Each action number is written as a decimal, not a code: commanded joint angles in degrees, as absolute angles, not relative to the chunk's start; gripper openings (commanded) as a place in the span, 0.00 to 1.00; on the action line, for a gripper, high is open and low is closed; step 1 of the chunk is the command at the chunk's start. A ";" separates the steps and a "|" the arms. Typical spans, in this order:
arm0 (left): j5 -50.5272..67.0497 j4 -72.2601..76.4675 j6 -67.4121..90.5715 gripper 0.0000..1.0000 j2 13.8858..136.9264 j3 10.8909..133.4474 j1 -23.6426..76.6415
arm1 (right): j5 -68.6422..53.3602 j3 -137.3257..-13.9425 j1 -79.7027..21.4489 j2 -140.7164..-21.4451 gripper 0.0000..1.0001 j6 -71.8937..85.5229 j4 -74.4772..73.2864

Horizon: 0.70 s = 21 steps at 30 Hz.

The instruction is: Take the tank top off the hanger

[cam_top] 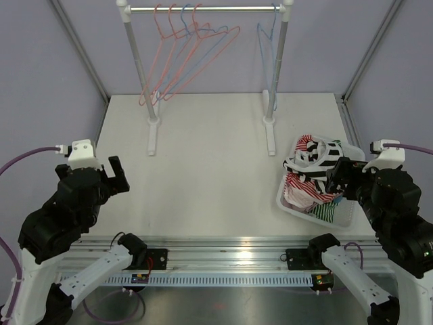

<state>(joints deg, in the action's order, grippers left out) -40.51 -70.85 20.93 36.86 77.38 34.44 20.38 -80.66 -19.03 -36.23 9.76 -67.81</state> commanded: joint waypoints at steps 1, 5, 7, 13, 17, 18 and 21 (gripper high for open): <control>-42.01 -72.07 19.78 0.99 36.04 76.11 34.19 | 21.62 -81.48 -19.16 -35.77 0.99 8.79 -67.68; -41.57 -71.20 19.34 0.99 35.16 75.59 34.19 | 21.62 -81.04 -19.16 -35.86 1.00 8.88 -67.24; -41.40 -70.84 19.42 0.99 34.98 75.32 34.19 | 21.53 -80.69 -19.25 -35.77 0.99 8.96 -66.80; -41.13 -68.12 18.98 0.99 34.63 74.27 34.19 | 20.39 -78.84 -19.16 -35.07 0.99 9.14 -65.48; -41.13 -67.06 18.46 0.99 34.28 73.74 34.19 | 20.48 -78.57 -19.16 -35.51 1.00 9.14 -65.30; -41.13 -66.89 18.28 0.99 34.10 73.74 34.19 | 20.65 -78.57 -19.25 -35.51 1.00 9.23 -65.22; -41.66 -66.62 18.11 0.99 33.93 73.83 34.19 | 20.74 -78.40 -19.16 -35.42 1.00 9.14 -65.30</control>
<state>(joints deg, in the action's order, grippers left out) -40.56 -69.65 19.33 34.79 73.84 34.44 20.29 -78.61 -19.03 -35.40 9.78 -67.64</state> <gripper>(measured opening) 0.987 0.993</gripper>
